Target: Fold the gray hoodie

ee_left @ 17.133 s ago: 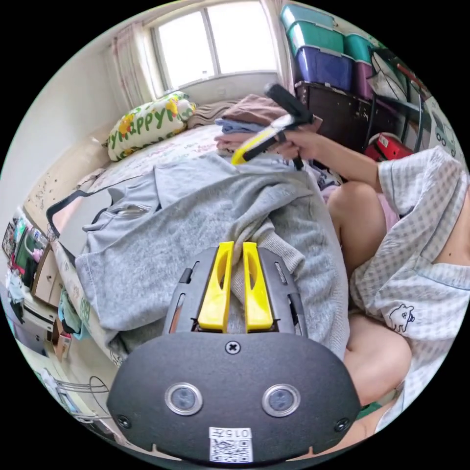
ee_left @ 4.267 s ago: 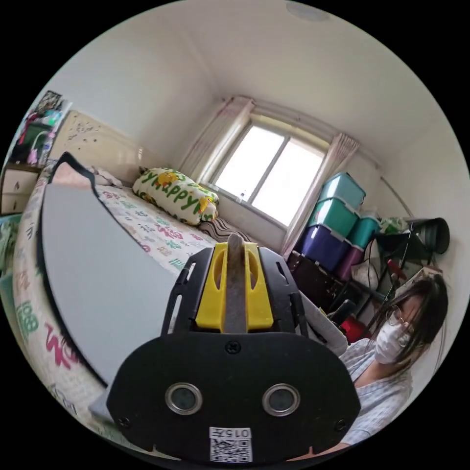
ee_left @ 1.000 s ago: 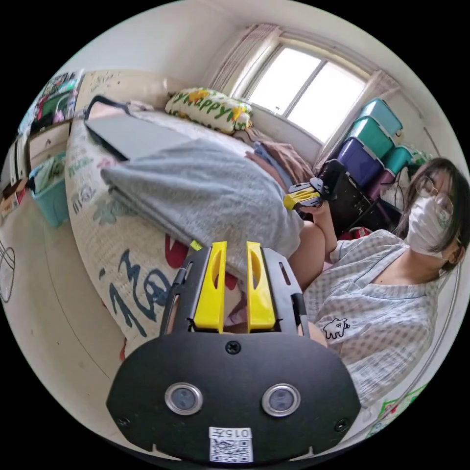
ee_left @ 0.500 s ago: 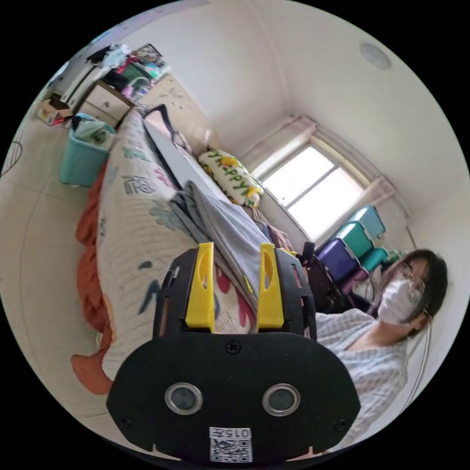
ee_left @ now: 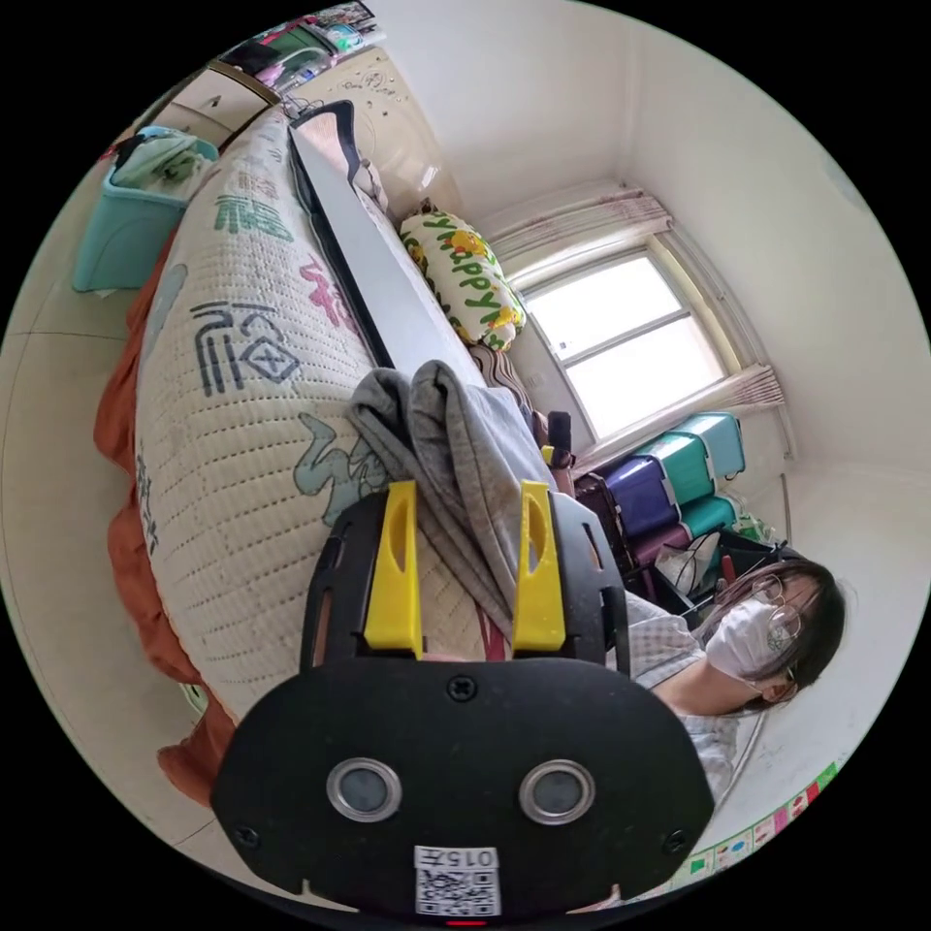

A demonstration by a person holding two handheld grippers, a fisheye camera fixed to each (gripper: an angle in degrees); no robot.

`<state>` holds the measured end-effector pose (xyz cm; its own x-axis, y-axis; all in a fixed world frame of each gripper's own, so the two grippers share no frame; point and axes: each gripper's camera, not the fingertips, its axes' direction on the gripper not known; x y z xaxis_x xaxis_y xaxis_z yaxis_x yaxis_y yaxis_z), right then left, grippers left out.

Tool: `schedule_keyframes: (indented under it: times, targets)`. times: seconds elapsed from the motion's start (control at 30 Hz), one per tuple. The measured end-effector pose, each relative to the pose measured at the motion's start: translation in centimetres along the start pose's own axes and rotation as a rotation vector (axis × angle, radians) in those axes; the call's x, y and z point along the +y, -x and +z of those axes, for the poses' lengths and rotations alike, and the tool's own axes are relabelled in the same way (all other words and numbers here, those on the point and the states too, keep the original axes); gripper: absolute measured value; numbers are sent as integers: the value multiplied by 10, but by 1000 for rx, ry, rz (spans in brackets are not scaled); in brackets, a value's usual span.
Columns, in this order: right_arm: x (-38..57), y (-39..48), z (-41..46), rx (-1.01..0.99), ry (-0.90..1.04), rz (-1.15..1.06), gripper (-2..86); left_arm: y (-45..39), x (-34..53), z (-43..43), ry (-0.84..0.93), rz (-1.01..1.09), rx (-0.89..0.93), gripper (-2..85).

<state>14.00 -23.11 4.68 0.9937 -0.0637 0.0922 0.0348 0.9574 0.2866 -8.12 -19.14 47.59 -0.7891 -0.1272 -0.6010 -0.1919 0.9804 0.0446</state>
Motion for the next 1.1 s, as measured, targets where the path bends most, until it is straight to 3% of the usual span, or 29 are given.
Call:
schedule_keyframes:
  times: [0.2,0.4,0.57,0.87,1.1]
  targets:
    - [-38,10,20,-126,34,-1,198,30,-26,6,76,-20,78,129]
    - [-66,47,25,-59,86,-36,148,50,-37,4,128,-23,92,98]
    - [-70,96,14,-12,11,-115,114,42,-31,-10,106,72,77,61]
    - [-11,237,-61,-53,-231,-397,101,-104,8,-30,-10,426,59,51]
    - [96,332,-169,29,-479,-553,95,-255,36,45,64,744,-12,50]
